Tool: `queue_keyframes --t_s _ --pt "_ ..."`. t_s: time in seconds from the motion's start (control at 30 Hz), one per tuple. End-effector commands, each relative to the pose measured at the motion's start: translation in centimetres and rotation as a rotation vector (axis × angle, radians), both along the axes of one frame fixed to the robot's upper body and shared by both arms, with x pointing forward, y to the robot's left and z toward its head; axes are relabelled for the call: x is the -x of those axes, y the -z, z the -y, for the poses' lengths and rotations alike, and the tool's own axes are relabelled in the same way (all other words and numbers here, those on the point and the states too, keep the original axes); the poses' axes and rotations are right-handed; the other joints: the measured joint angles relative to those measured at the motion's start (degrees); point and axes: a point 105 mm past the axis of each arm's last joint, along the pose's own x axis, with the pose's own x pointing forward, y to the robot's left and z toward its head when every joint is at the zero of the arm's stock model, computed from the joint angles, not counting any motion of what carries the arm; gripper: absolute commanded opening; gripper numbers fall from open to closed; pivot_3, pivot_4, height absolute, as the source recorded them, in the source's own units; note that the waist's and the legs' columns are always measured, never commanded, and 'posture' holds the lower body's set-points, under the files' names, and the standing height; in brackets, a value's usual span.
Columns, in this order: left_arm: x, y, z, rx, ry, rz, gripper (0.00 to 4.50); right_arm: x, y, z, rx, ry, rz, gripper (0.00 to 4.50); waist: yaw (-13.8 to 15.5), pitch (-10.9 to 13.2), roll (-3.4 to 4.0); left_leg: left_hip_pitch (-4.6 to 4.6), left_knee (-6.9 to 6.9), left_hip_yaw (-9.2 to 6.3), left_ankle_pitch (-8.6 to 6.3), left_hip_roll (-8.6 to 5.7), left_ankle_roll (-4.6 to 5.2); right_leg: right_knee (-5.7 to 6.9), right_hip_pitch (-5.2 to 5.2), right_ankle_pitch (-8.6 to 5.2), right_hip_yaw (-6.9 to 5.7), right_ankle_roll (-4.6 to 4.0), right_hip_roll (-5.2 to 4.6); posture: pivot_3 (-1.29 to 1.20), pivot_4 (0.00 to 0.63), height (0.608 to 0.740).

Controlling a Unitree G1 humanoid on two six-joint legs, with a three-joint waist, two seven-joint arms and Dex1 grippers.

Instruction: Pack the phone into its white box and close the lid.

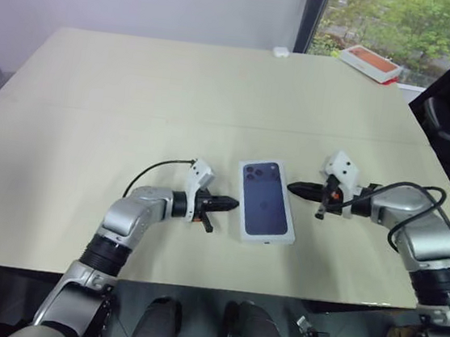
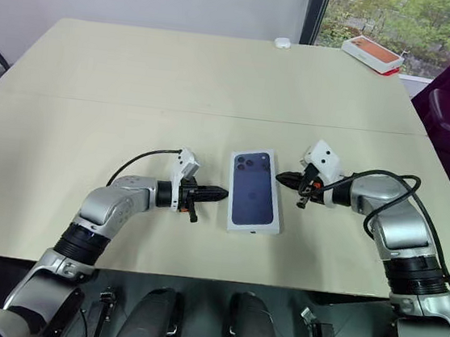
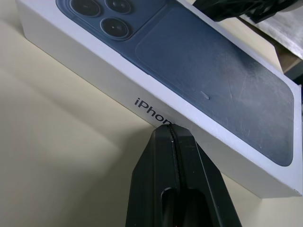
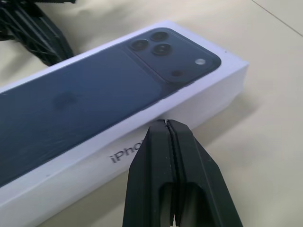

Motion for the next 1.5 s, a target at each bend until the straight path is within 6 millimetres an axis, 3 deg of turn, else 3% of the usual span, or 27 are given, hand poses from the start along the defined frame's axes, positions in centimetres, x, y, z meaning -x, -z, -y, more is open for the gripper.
queue_keyframes --t_s 0.03,0.3,0.5,0.83,1.0,1.3,1.4,1.5 --pt "0.1 -0.9 1.0 0.027 0.035 0.035 0.00 1.0 -0.9 -0.5 0.001 -0.054 0.026 0.05 0.06 0.00 0.00 0.01 0.01 -0.01 0.00 0.00 0.00 0.02 0.00 0.00 0.00 0.00 0.00 0.00 0.150 0.740" --pt "-0.8 -3.6 0.9 0.124 0.002 0.072 0.00 1.2 1.4 0.1 0.072 -0.022 0.003 0.05 -0.02 0.00 0.00 0.03 0.07 0.01 0.00 -0.02 0.00 0.05 0.05 0.00 0.02 0.00 -0.03 0.00 0.150 0.740" --pt "-0.6 -4.4 1.4 0.134 0.017 0.087 0.00 0.7 1.0 0.5 0.081 -0.011 0.022 0.05 -0.04 0.00 0.00 0.09 0.08 -0.01 0.00 -0.01 0.00 0.14 0.05 0.00 0.03 -0.01 0.00 0.00 0.150 0.740" --pt "0.2 -2.8 1.3 0.075 0.024 0.090 0.00 1.2 1.0 0.6 0.103 -0.040 0.026 0.05 0.00 0.00 0.00 0.10 0.08 0.01 0.00 -0.01 0.00 0.13 0.05 0.00 0.06 -0.01 -0.01 0.00 0.150 0.740" --pt "-0.4 -2.3 0.0 0.052 -0.029 0.088 0.00 1.5 1.3 0.0 0.112 -0.051 0.022 0.05 -0.01 0.00 0.00 0.11 0.08 0.01 0.00 -0.01 0.00 0.14 0.05 0.00 0.06 -0.01 -0.01 0.00 0.150 0.740" --pt "-0.6 -2.1 -0.9 0.040 -0.049 0.088 0.00 1.6 2.3 0.7 0.192 -0.054 0.024 0.05 -0.04 0.00 0.00 0.13 0.08 0.02 0.00 -0.01 0.00 0.15 0.05 0.00 0.08 -0.01 0.00 0.00 0.150 0.740" --pt "-0.7 -2.7 -1.0 0.051 -0.057 0.112 0.00 1.2 1.7 1.2 0.202 -0.040 0.042 0.05 -0.04 0.00 0.00 0.13 0.08 0.02 0.00 -0.01 0.00 0.16 0.05 0.01 0.08 -0.01 0.00 0.00 0.150 0.740" --pt "-2.4 -6.7 -0.7 0.179 -0.112 0.170 0.00 -1.1 -1.5 1.2 0.047 0.076 0.079 0.05 -0.08 0.03 -0.01 0.13 0.09 0.04 0.01 -0.01 -0.01 0.17 0.05 0.02 0.09 -0.03 -0.01 0.00 0.150 0.740"
